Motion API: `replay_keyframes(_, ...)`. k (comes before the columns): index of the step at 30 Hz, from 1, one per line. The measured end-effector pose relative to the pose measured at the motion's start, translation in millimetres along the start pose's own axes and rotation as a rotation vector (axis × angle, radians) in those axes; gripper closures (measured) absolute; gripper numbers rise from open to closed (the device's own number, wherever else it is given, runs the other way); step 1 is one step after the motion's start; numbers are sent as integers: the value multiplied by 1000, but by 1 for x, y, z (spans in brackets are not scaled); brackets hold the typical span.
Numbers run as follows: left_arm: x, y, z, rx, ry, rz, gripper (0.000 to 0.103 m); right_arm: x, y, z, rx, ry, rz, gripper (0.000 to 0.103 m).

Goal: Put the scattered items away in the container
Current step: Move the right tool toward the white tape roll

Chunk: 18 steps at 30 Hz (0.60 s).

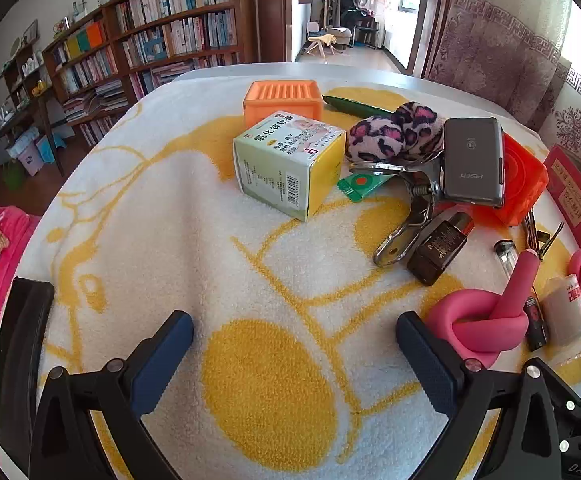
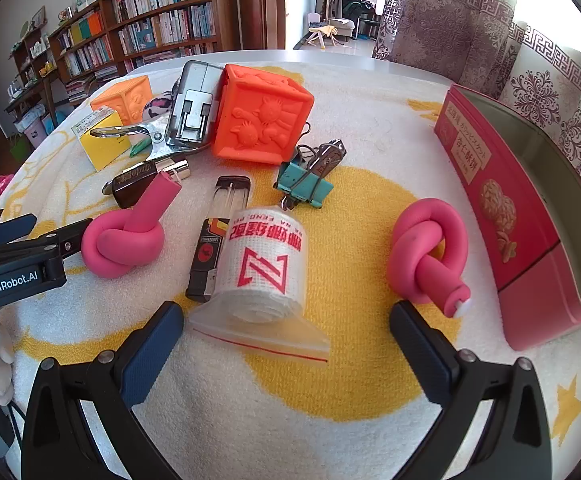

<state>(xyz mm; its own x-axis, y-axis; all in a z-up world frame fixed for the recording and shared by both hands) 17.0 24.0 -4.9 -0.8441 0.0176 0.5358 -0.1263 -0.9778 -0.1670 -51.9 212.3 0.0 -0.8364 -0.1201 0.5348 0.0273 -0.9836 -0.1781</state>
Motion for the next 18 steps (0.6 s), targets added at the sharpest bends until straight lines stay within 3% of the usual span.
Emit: replay_keyframes(18,0,-10,11,1,-2,39,0,4,-9,-7,69,-14,21,0)
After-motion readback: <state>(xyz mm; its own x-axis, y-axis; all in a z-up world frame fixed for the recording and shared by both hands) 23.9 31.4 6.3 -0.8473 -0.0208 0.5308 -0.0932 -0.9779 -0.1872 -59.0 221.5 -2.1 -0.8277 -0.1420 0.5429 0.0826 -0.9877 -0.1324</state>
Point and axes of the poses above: each gripper's, at about its wrist camera, not at the fingertips, and z roughly against the way its jaws point, y to its left, x to its top, the point moved 1 cm from there along -z, roughly the way its jaws point, and after that the axes turned 12 degrees about -x, right-handed, at the moved point
